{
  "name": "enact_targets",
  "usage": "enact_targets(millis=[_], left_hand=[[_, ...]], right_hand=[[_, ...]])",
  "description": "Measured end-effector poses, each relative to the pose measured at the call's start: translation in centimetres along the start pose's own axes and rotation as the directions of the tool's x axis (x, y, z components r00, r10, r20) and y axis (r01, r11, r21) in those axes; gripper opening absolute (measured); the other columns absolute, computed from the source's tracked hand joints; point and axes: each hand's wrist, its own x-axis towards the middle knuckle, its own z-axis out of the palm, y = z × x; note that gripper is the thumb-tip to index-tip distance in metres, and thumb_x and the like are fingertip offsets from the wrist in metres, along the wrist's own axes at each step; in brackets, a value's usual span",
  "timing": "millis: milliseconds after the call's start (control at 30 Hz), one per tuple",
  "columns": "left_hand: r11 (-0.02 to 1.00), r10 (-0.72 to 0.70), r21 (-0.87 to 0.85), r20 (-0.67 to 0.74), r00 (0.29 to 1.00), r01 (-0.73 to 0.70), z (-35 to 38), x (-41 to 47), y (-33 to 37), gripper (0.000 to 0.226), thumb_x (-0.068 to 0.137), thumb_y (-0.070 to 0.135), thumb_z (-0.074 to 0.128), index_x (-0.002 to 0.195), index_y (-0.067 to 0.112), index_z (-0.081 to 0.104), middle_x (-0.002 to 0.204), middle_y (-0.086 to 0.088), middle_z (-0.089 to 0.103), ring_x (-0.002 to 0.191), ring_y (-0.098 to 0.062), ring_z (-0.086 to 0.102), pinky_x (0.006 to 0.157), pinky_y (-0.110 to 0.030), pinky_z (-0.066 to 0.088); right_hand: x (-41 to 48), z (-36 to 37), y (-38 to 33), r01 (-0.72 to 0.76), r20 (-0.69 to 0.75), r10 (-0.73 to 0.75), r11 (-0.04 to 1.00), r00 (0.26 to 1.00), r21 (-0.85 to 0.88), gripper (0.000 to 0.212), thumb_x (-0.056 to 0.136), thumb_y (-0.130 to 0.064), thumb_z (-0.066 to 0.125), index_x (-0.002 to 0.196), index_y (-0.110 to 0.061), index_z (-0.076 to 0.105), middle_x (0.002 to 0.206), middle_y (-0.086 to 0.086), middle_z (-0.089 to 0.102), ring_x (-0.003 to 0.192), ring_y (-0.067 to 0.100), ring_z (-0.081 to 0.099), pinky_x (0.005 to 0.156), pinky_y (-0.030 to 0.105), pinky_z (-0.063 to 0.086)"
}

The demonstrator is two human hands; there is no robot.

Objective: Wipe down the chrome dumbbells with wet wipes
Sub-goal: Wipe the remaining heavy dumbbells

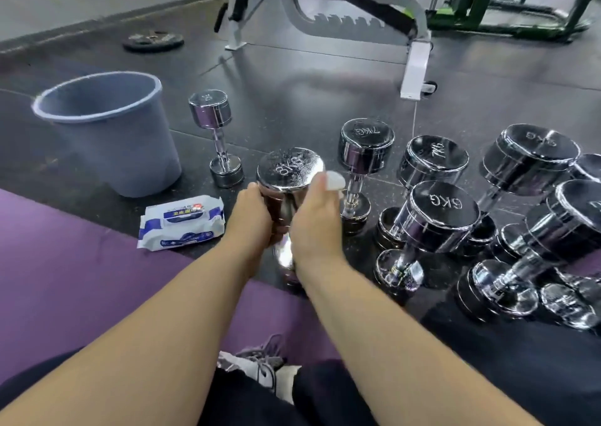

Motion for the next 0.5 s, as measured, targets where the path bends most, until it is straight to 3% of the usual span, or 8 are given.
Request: enact_targets(millis=[67,100,200,267,300,367,433,500], left_hand=[[0.994,-0.089,-0.061,0.037,0.995,0.091,0.1,-0.1,-0.3,0.039,0.101,0.032,0.027,0.096,0.012,0.06,0.069,-0.005,0.062,0.047,-0.013,0.053,0.054,-0.023,0.044],[0.993,-0.113,-0.041,0.055,0.992,0.115,0.3,-0.2,-0.5,0.042,0.1,0.035,0.026,0.101,0.01,0.06,0.071,-0.005,0.063,0.048,-0.014,0.054,0.054,-0.024,0.045],[0.992,-0.117,-0.03,0.078,0.99,0.12,0.5,-0.5,-0.1,0.047,0.099,0.036,0.029,0.115,0.003,0.058,0.082,-0.007,0.064,0.042,-0.007,0.056,0.04,-0.016,0.042],[0.996,-0.087,-0.008,0.045,0.995,0.087,0.3,-0.6,0.2,0.034,0.101,0.024,0.034,0.099,0.004,0.061,0.072,-0.005,0.061,0.035,-0.001,0.051,0.034,-0.013,0.036],[0.996,-0.083,-0.018,0.034,0.996,0.084,0.2,-0.7,0.3,0.029,0.099,0.017,0.037,0.085,0.008,0.061,0.065,-0.003,0.059,0.034,-0.003,0.05,0.034,-0.014,0.036],[0.983,-0.157,-0.087,0.057,0.986,0.161,-0.1,-0.8,0.4,0.031,0.091,0.005,0.04,0.067,0.013,0.058,0.055,-0.001,0.06,0.039,-0.009,0.052,0.046,-0.018,0.042],[0.971,-0.226,-0.05,0.105,0.968,0.232,-0.5,-1.1,0.3,0.028,0.086,-0.004,0.041,0.069,0.012,0.056,0.062,-0.003,0.062,0.051,-0.013,0.058,0.057,-0.025,0.046],[0.967,-0.252,0.03,0.216,0.943,0.251,-0.8,-1.7,0.4,0.024,0.08,-0.007,0.043,0.069,0.012,0.054,0.06,-0.003,0.058,0.048,-0.01,0.058,0.056,-0.024,0.046]], right_hand=[[2.7,-0.6,-1.6,-0.162,-0.039,0.164,0.986,0.986,0.048,0.052,0.096,-0.057,0.028,0.088,-0.02,0.063,0.097,0.008,0.065,0.09,0.016,0.062,0.088,0.03,0.052],[2.5,-0.9,-1.8,-0.17,-0.055,0.173,0.984,0.983,0.051,0.06,0.09,-0.063,0.026,0.091,-0.016,0.064,0.097,0.01,0.065,0.089,0.017,0.065,0.086,0.029,0.054],[-1.6,0.5,-0.4,-0.149,-0.107,0.158,0.985,0.982,0.084,0.085,0.069,-0.074,0.028,0.124,-0.016,0.057,0.124,0.007,0.062,0.117,0.022,0.056,0.107,0.043,0.041],[-3.2,1.7,0.7,-0.257,-0.031,0.272,0.936,0.962,0.239,0.056,0.085,-0.06,0.039,0.116,-0.019,0.062,0.111,-0.002,0.07,0.105,0.012,0.064,0.099,0.036,0.049],[-3.0,1.8,1.1,-0.286,-0.007,0.307,0.897,0.952,0.337,0.032,0.095,-0.039,0.042,0.098,-0.017,0.064,0.089,-0.005,0.072,0.083,0.005,0.067,0.082,0.025,0.056],[-1.5,0.9,1.6,-0.387,0.024,0.415,0.824,0.909,0.413,0.032,0.098,-0.003,0.036,0.072,-0.018,0.048,0.058,-0.005,0.053,0.05,0.003,0.05,0.049,0.013,0.044],[-1.1,-0.2,1.8,-0.442,-0.005,0.49,0.791,0.872,0.422,0.033,0.097,0.005,0.034,0.08,-0.017,0.051,0.062,-0.001,0.056,0.058,0.01,0.049,0.053,0.017,0.042],[-1.0,-0.8,2.3,-0.432,-0.07,0.493,0.814,0.867,0.389,0.024,0.091,0.005,0.046,0.095,-0.011,0.064,0.08,0.009,0.068,0.067,0.019,0.059,0.053,0.024,0.046]])
